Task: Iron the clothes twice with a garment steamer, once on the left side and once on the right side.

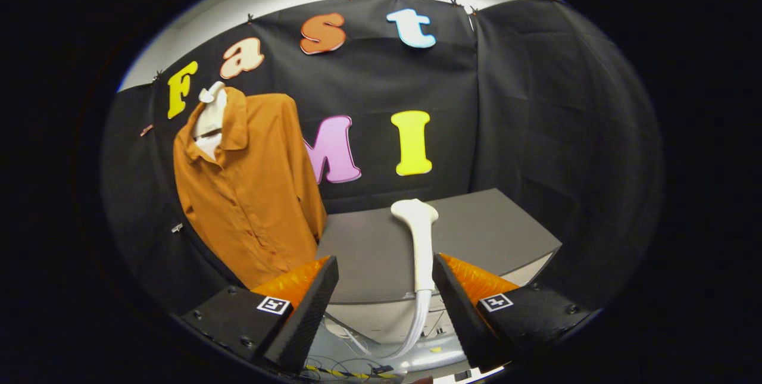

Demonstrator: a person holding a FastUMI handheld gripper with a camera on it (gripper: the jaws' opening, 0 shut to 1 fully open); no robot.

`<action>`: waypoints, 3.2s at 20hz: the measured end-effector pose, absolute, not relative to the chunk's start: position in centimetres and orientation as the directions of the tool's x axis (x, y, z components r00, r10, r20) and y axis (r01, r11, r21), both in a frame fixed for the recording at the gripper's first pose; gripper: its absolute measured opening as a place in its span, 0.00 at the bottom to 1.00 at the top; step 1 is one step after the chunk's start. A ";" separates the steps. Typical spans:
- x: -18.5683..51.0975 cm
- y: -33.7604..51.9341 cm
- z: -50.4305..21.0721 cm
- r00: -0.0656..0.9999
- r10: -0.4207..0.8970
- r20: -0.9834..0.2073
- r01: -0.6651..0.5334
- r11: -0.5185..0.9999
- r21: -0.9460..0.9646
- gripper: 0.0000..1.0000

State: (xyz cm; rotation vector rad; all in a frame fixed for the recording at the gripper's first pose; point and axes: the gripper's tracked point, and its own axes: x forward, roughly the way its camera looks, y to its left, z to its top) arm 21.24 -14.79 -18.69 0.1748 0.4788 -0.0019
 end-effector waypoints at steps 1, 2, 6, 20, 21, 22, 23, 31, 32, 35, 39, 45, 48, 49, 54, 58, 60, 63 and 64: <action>22.4 -15.3 -20.0 0.870 0.052 -0.490 0.047 0.981 0.187 0.99; 23.4 -16.0 -21.5 0.854 0.061 -0.516 0.056 0.976 0.208 0.99; 27.0 -18.3 -26.4 0.789 0.070 -0.611 0.089 0.970 0.226 0.99; 33.2 -18.5 -34.6 0.705 0.125 -0.698 0.096 0.959 0.268 0.42; 33.1 -18.4 -34.3 0.729 0.133 -0.671 0.072 0.961 0.269 0.37; 33.7 -18.7 -34.1 0.751 0.134 -0.646 0.068 0.958 0.278 0.32; 33.4 -18.8 -33.3 0.770 0.128 -0.625 0.075 0.955 0.287 0.26; 29.1 -16.2 -24.1 0.897 0.054 -0.438 0.047 0.975 0.216 0.25; 28.3 -15.3 -22.7 0.912 0.048 -0.408 0.040 0.978 0.204 0.25; 26.3 -12.3 -18.6 0.944 0.031 -0.328 0.034 0.981 0.192 0.25; 24.2 -6.9 -15.2 0.960 0.064 -0.271 -0.013 0.983 0.184 0.25; 23.9 1.4 -13.8 0.969 0.103 -0.223 -0.074 0.988 0.137 0.25; 24.3 4.6 -14.2 0.967 0.124 -0.223 -0.096 0.987 0.133 0.25; 24.4 5.3 -14.5 0.966 0.127 -0.226 -0.099 0.986 0.132 0.25; 26.3 8.8 -16.0 0.961 0.146 -0.235 -0.123 0.986 0.109 0.25; 28.0 10.2 -17.3 0.960 0.138 -0.242 -0.121 0.989 0.084 0.25; 28.9 10.6 -18.0 0.961 0.129 -0.245 -0.116 0.991 0.067 0.25; 30.1 10.8 -18.9 0.962 0.106 -0.253 -0.099 0.994 0.039 0.25; 30.3 10.9 -19.0 0.964 0.101 -0.248 -0.094 0.995 0.039 0.25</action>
